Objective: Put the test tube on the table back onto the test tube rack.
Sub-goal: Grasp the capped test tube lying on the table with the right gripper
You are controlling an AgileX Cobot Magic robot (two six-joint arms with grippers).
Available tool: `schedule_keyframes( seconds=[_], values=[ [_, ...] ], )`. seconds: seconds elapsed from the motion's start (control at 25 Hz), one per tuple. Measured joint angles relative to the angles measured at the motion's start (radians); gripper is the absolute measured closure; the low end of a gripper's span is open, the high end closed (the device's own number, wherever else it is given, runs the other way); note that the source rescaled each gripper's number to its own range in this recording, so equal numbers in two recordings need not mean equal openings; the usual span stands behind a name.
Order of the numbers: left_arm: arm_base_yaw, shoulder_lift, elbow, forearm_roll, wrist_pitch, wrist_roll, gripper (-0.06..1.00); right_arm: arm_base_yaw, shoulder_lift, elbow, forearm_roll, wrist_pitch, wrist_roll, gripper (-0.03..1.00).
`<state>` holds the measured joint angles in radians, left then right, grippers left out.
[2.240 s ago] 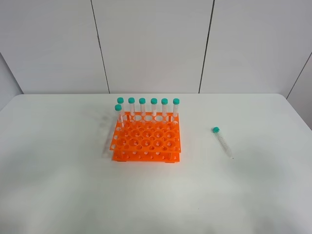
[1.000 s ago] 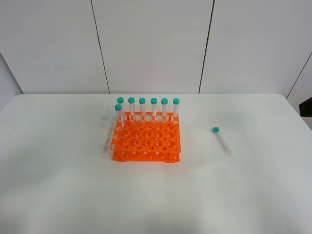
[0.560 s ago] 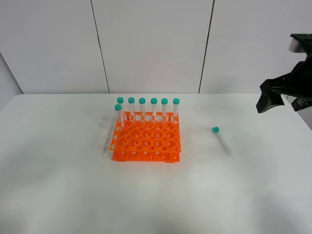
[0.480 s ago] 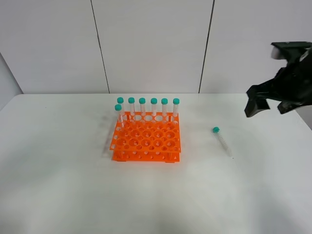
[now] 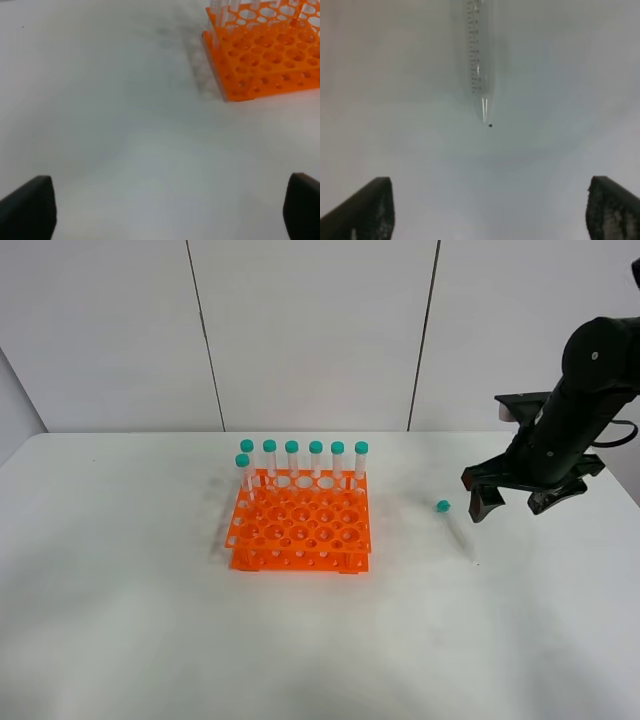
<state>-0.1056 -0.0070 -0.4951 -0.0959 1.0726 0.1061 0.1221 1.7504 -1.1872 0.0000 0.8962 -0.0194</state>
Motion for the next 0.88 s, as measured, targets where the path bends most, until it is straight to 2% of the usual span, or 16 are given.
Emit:
schedule_keyframes(
  seconds=[0.16, 0.56, 0.88],
  values=[
    [0.000, 0.000, 0.000, 0.000, 0.000, 0.000, -0.05, 0.000, 0.040, 0.000, 0.000, -0.011, -0.001, 0.07],
    [0.000, 0.000, 0.000, 0.000, 0.000, 0.000, -0.05, 0.000, 0.145, 0.000, 0.000, -0.156, -0.004, 0.08],
    [0.000, 0.000, 0.000, 0.000, 0.000, 0.000, -0.05, 0.000, 0.207, 0.000, 0.007, -0.181, -0.025, 0.08]
  ],
)
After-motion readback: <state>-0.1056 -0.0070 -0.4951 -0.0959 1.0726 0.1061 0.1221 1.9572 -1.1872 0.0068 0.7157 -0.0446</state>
